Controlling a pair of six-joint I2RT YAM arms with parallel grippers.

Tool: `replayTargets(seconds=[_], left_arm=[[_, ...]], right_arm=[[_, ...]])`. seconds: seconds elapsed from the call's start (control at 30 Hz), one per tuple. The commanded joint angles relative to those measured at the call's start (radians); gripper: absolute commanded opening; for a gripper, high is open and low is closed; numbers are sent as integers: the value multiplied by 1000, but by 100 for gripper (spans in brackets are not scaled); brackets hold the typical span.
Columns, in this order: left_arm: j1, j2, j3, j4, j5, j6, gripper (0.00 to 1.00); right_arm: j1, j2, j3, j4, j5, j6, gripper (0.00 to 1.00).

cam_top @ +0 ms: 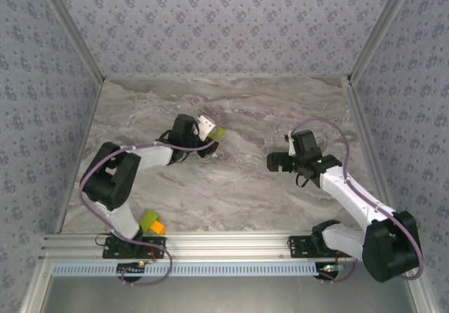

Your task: Assemble a carrot with lego

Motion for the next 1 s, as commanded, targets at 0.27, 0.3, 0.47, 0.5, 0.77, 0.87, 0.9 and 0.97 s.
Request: replayTargets(seconds=[0.27,0.3,0.47,0.5,0.77,0.87,0.9,0.97], left_arm=[[-76,101,6,150,-94,-10,33],[-79,108,3,154,-94,-14,34],[-91,126,-4,167,-77,-33,49],[-92,128,-2,161,-72,-33,53],[-93,40,-32,141,-72,-44,97],[-90,-74,-71,122,-83,-47,97],[-91,-123,-89,114,-90,-46,97],[-87,-222,-129,99,-101,-49,97]], right_arm=[[44,93,13,83,22,34,100],[46,94,13,83,22,36,100],[60,104,10,84,33,40,100],[62,108,11,83,34,41,100],[88,123,17,76,56,49,100],[94,125,27,64,70,49,100],[96,125,30,59,76,49,100],[101,120,37,43,86,50,100]])
